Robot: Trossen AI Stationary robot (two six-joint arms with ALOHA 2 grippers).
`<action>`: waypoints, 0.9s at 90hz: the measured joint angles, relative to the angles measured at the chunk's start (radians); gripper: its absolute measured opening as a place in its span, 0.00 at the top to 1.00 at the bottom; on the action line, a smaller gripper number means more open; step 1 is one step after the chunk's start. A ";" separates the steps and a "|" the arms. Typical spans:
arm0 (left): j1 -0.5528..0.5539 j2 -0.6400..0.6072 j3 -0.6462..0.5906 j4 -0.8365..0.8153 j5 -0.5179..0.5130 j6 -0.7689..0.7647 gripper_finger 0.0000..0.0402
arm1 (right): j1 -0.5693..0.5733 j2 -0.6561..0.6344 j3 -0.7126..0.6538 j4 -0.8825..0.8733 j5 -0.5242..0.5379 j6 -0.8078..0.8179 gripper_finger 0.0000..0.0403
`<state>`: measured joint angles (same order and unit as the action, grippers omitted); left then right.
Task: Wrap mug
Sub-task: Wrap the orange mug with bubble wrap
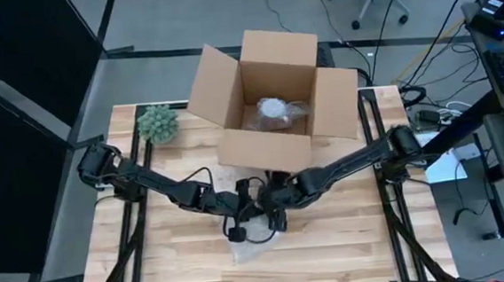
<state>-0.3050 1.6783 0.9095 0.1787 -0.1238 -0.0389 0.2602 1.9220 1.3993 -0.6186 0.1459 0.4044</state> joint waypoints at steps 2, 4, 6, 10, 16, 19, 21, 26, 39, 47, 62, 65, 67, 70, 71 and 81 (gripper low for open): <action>0.000 0.000 0.000 0.002 0.000 -0.001 1.00 | -0.003 0.016 0.003 0.006 -0.001 -0.002 0.48; 0.001 0.000 0.000 0.001 0.000 -0.003 1.00 | -0.007 0.029 0.005 0.009 -0.007 -0.001 0.48; 0.001 0.000 0.000 -0.001 0.000 -0.004 1.00 | -0.010 0.039 0.005 0.008 -0.014 -0.001 0.48; 0.001 0.000 0.000 -0.002 0.000 -0.005 1.00 | -0.014 0.060 0.006 0.010 -0.025 0.002 0.48; 0.001 0.000 0.000 0.000 0.000 -0.005 1.00 | -0.022 0.075 0.008 0.019 -0.061 0.002 0.48; 0.001 0.000 0.000 -0.001 0.000 -0.006 1.00 | -0.025 0.076 0.008 0.022 -0.077 -0.002 0.48; 0.001 0.000 0.000 0.000 0.000 -0.006 1.00 | -0.027 0.076 0.008 0.022 -0.084 -0.004 0.48; 0.001 0.000 0.000 -0.001 0.000 -0.007 1.00 | -0.032 0.059 0.005 0.022 -0.103 -0.008 0.48; 0.000 0.000 0.000 -0.006 -0.001 0.002 1.00 | -0.036 -0.027 0.011 -0.026 -0.123 -0.007 0.48; 0.000 0.000 0.000 -0.006 -0.004 0.003 1.00 | -0.036 -0.106 0.026 -0.021 -0.126 -0.008 0.48; 0.000 0.000 0.000 -0.004 -0.005 0.002 1.00 | -0.036 -0.214 0.028 -0.040 -0.119 0.008 0.48; 0.000 0.000 0.000 -0.004 -0.005 0.002 1.00 | -0.033 -0.229 0.028 -0.038 -0.116 0.017 0.48; 0.000 0.000 0.000 -0.005 -0.005 0.002 1.00 | -0.031 -0.236 0.029 -0.036 -0.112 0.022 0.48; 0.000 0.000 0.000 -0.004 -0.005 0.001 1.00 | -0.028 -0.240 0.030 -0.034 -0.099 0.026 0.48; 0.000 0.000 0.000 -0.004 -0.005 0.001 1.00 | -0.027 -0.241 0.030 -0.033 -0.095 0.027 0.48; 0.000 0.000 0.000 -0.004 -0.004 0.000 1.00 | -0.016 -0.206 0.031 -0.048 -0.064 0.029 0.48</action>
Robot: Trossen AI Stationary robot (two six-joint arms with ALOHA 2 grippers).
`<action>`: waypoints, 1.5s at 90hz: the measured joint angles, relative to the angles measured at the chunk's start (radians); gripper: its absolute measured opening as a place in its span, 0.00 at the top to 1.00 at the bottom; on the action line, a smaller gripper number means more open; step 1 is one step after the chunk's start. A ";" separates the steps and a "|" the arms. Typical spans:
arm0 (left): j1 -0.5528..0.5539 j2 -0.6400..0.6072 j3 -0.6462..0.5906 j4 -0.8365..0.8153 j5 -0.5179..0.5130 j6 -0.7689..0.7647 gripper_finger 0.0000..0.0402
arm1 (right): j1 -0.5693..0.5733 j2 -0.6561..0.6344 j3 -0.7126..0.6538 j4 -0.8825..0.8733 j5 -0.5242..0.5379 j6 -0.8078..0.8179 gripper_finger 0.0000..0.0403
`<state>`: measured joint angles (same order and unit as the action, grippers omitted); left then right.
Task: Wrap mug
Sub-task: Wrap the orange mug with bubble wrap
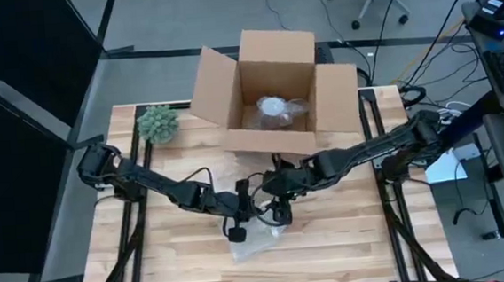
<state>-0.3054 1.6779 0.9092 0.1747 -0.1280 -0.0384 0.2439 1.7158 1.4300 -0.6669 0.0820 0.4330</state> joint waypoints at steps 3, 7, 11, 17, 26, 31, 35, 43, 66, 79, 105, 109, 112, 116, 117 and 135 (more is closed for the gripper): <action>0.000 0.000 0.000 0.000 0.000 0.000 1.00 | 0.001 0.019 0.000 -0.011 -0.002 0.002 0.48; 0.000 0.000 0.000 0.000 0.000 -0.001 1.00 | 0.000 0.050 0.000 -0.024 -0.004 0.007 0.48; 0.000 0.000 0.000 0.000 0.000 -0.001 1.00 | 0.000 0.081 0.000 -0.029 -0.003 0.011 0.48; 0.000 0.000 0.000 0.000 0.000 -0.002 1.00 | -0.001 0.136 0.000 -0.028 -0.003 0.012 0.48; 0.000 0.000 0.000 0.002 0.001 -0.006 1.00 | -0.001 0.226 0.000 -0.002 0.002 0.012 0.48; 0.001 0.000 0.000 0.003 0.005 -0.005 1.00 | -0.001 0.265 0.007 0.021 0.000 0.014 0.48; 0.000 0.000 0.000 0.003 0.005 -0.008 1.00 | 0.000 0.293 0.007 0.030 -0.008 0.014 0.48; 0.000 0.000 -0.001 -0.001 0.005 -0.012 1.00 | 0.000 0.320 0.010 0.045 -0.024 0.015 0.48; 0.000 -0.001 0.000 0.001 0.005 -0.005 1.00 | 0.001 0.210 -0.006 0.011 -0.029 0.012 0.48; 0.000 -0.001 0.000 -0.001 -0.002 -0.001 1.00 | 0.022 0.059 -0.002 -0.016 -0.029 0.013 0.48; 0.000 -0.001 0.000 0.001 -0.002 -0.005 1.00 | 0.058 0.051 -0.002 0.078 0.021 0.036 0.48; 0.000 -0.001 0.000 0.002 -0.002 -0.005 1.00 | 0.060 0.075 -0.002 0.086 0.021 0.044 0.48; 0.000 -0.001 0.000 0.002 -0.002 -0.004 1.00 | 0.061 0.091 -0.002 0.090 0.020 0.048 0.48; 0.000 -0.001 0.000 0.002 -0.002 -0.005 1.00 | 0.063 0.112 -0.002 0.093 0.020 0.051 0.48; 0.000 -0.001 0.000 0.002 -0.002 -0.005 1.00 | 0.064 0.117 -0.002 0.093 0.020 0.051 0.48; 0.000 -0.001 0.000 0.003 -0.001 -0.005 1.00 | 0.061 0.198 0.003 0.102 0.040 0.061 0.48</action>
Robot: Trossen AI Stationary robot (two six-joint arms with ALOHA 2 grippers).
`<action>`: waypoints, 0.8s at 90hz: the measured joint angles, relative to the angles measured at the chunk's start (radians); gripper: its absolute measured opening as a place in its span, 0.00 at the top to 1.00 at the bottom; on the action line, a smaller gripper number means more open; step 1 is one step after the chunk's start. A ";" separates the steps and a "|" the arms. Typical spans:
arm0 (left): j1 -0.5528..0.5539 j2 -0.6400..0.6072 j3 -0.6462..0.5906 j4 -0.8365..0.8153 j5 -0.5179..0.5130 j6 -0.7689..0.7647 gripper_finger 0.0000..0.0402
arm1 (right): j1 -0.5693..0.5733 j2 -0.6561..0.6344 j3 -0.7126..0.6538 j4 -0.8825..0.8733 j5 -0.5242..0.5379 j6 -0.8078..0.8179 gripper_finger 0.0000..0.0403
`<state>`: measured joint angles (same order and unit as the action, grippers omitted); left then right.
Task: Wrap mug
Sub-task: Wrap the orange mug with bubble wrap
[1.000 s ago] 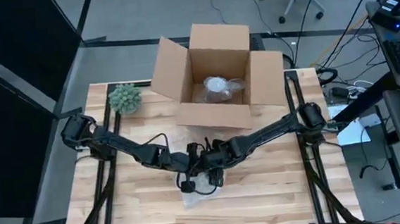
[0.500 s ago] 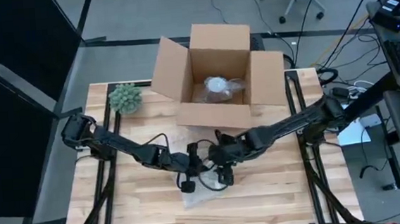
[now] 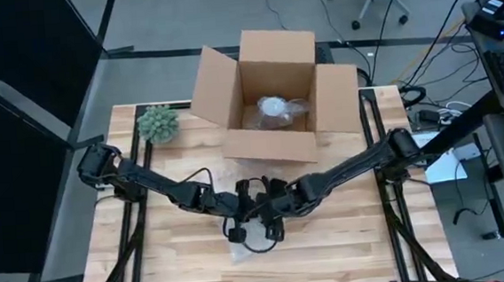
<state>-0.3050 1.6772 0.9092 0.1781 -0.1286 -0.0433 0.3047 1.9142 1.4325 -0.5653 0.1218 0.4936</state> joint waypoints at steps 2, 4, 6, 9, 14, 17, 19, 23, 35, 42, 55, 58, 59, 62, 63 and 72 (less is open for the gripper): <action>0.000 0.000 0.000 0.000 0.001 0.000 1.00 | -0.001 0.006 0.001 0.000 0.005 0.000 0.48; 0.000 0.000 0.000 0.000 0.000 0.000 1.00 | -0.002 0.016 0.003 0.001 0.009 -0.001 0.48; 0.000 0.000 0.000 -0.001 0.000 0.000 1.00 | -0.003 0.025 0.003 0.003 0.011 -0.001 0.48; 0.000 0.000 0.000 -0.001 0.000 0.000 1.00 | -0.006 0.036 0.004 0.003 0.012 -0.003 0.48; 0.000 0.000 0.000 -0.008 -0.002 -0.001 1.00 | -0.007 0.052 0.004 0.003 0.014 -0.008 0.48; 0.000 0.000 0.000 -0.012 -0.002 0.000 1.00 | -0.007 0.055 0.004 0.004 0.019 -0.010 0.48; 0.000 0.000 0.000 -0.012 -0.003 -0.001 1.00 | -0.007 0.059 0.004 0.005 0.019 -0.013 0.48; 0.000 0.000 0.000 -0.010 -0.003 -0.001 1.00 | -0.007 0.064 0.004 0.006 0.021 -0.013 0.48; 0.000 0.000 -0.001 -0.008 -0.003 0.000 1.00 | -0.007 0.054 0.003 -0.002 0.017 -0.017 0.48; 0.000 0.000 0.000 -0.004 0.000 0.000 1.00 | -0.007 0.024 0.000 -0.005 0.008 -0.019 0.48; 0.001 0.000 0.000 -0.001 0.006 0.000 1.00 | -0.011 -0.051 -0.009 -0.034 -0.001 -0.018 0.48; 0.001 0.000 0.000 -0.001 0.006 0.000 1.00 | -0.011 -0.078 -0.009 -0.041 -0.001 -0.022 0.48; 0.001 0.000 0.000 -0.001 0.006 -0.001 1.00 | -0.011 -0.087 -0.009 -0.042 -0.001 -0.023 0.48; 0.000 0.000 0.000 -0.001 0.006 -0.001 1.00 | -0.011 -0.113 -0.008 -0.044 0.000 -0.028 0.48; 0.000 0.000 0.000 -0.001 0.006 0.000 1.00 | -0.011 -0.120 -0.007 -0.047 -0.001 -0.029 0.48; 0.000 0.000 0.000 -0.002 0.006 0.000 1.00 | -0.011 -0.174 -0.004 -0.078 0.000 -0.030 0.48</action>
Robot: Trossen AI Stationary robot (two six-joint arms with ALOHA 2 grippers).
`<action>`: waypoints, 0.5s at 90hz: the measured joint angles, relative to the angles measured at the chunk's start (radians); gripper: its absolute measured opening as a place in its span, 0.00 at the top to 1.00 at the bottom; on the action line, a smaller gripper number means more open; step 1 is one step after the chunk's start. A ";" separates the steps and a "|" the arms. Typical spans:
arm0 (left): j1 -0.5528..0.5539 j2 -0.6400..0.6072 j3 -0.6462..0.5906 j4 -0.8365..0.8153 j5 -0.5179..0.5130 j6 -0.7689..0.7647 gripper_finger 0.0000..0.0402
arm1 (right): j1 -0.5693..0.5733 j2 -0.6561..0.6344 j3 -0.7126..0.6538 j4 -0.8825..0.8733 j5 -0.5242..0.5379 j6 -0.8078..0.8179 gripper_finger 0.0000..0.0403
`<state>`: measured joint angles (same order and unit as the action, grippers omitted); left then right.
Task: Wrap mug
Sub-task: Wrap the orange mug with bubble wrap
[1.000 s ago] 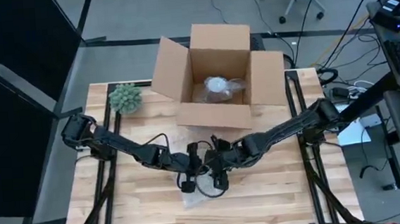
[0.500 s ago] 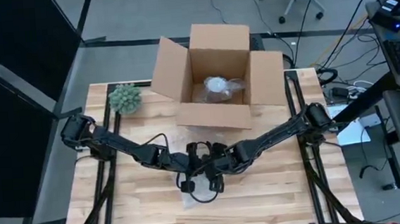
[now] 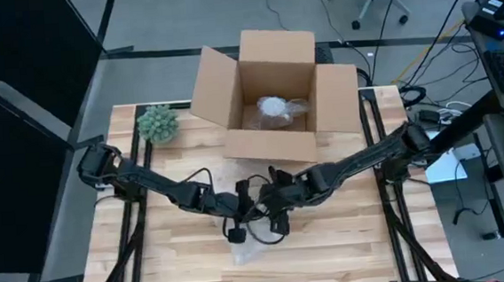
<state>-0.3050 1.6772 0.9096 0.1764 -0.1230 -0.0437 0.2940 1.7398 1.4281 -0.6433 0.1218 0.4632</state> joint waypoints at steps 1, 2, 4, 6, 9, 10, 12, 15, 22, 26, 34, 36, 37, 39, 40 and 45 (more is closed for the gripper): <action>0.000 0.000 0.000 0.000 0.000 0.000 1.00 | 0.000 -0.005 0.000 -0.004 0.000 0.000 0.48; 0.000 0.000 0.000 0.000 0.000 0.000 1.00 | 0.000 -0.009 0.000 -0.007 0.000 0.000 0.48; 0.000 0.000 0.000 0.000 0.000 0.000 1.00 | 0.001 -0.017 0.000 -0.013 -0.001 -0.001 0.48; 0.000 0.000 0.000 0.000 0.000 0.000 1.00 | 0.001 -0.024 0.000 -0.017 -0.001 -0.001 0.48; 0.000 0.000 0.000 0.000 0.000 0.000 1.00 | 0.001 -0.037 0.000 -0.025 0.000 -0.001 0.48; 0.000 0.000 0.000 0.000 0.000 0.000 1.00 | 0.001 -0.041 0.000 -0.028 -0.001 -0.001 0.48; 0.000 0.000 0.000 0.000 0.000 0.000 1.00 | 0.002 -0.048 0.000 -0.034 -0.005 -0.002 0.49; 0.000 0.000 0.000 -0.001 0.000 0.000 1.00 | 0.002 -0.056 0.001 -0.046 -0.024 -0.003 0.50; 0.000 0.000 0.000 -0.001 0.000 0.000 1.00 | 0.008 -0.058 0.001 -0.068 -0.068 -0.003 0.56; 0.000 0.000 0.000 -0.001 0.000 0.000 1.00 | 0.014 -0.055 0.001 -0.074 -0.091 -0.003 0.62; 0.000 0.000 0.000 -0.001 0.000 0.001 1.00 | 0.023 -0.048 0.001 -0.063 -0.110 -0.003 0.76; 0.000 0.000 0.000 -0.001 0.000 0.001 1.00 | 0.025 -0.043 0.001 -0.058 -0.113 -0.003 0.80; 0.000 0.000 0.000 -0.001 0.000 0.001 1.00 | 0.025 -0.042 0.001 -0.056 -0.115 -0.004 0.82; 0.000 0.000 0.000 -0.001 0.000 0.001 1.00 | 0.025 -0.036 0.002 -0.051 -0.120 -0.005 0.86; 0.000 0.000 0.000 -0.001 -0.001 0.001 1.00 | 0.025 -0.033 0.002 -0.048 -0.122 -0.007 0.88; 0.000 0.000 0.000 -0.001 -0.001 0.002 1.00 | 0.025 -0.013 0.002 -0.036 -0.122 -0.015 0.96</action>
<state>-0.3050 1.6772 0.9096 0.1753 -0.1238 -0.0422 0.3187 1.7264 1.4296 -0.6790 -0.0006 0.4482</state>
